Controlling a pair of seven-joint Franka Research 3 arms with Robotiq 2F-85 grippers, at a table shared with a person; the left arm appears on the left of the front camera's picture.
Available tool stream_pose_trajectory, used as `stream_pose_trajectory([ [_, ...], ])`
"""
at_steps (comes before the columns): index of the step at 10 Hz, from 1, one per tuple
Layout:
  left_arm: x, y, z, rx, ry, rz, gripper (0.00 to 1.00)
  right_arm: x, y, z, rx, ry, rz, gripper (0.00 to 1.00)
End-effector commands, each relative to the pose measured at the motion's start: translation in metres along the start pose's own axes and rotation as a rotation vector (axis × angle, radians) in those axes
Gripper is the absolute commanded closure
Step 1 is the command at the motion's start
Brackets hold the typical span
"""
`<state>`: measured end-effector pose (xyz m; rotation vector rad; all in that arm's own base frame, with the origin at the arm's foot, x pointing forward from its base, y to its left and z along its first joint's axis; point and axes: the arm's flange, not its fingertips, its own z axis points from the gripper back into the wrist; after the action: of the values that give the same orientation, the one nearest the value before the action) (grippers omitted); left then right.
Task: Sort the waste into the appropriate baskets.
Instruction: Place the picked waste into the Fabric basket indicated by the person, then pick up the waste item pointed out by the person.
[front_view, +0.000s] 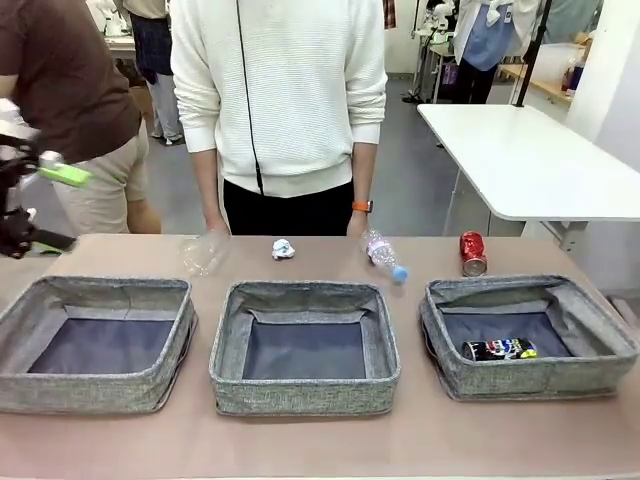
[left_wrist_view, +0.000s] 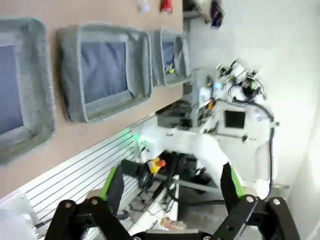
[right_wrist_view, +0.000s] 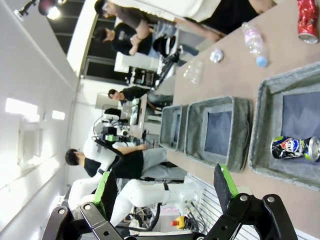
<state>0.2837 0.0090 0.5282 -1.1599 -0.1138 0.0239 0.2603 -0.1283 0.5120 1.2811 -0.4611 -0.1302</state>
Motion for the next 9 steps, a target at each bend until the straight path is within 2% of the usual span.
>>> stream_pose_trajectory([
  [1,-0.032,0.053,0.007,-0.146,-0.099,0.040,0.00,0.003,0.002,-0.001,0.026,-0.009,0.026,0.00],
  [3,-0.051,0.089,0.010,-0.209,-0.145,0.059,0.00,0.003,0.002,-0.001,0.026,-0.009,0.026,0.00],
  [4,-0.049,0.092,0.003,-0.203,-0.037,0.065,0.00,0.003,0.002,-0.001,0.026,-0.009,0.026,0.00],
  [5,0.001,0.056,0.065,-0.155,-0.138,0.091,0.00,0.003,0.002,-0.001,0.026,-0.009,0.026,0.00],
  [9,0.001,0.056,0.065,-0.155,-0.138,0.091,0.00,0.003,0.002,-0.001,0.026,-0.009,0.026,0.00],
])
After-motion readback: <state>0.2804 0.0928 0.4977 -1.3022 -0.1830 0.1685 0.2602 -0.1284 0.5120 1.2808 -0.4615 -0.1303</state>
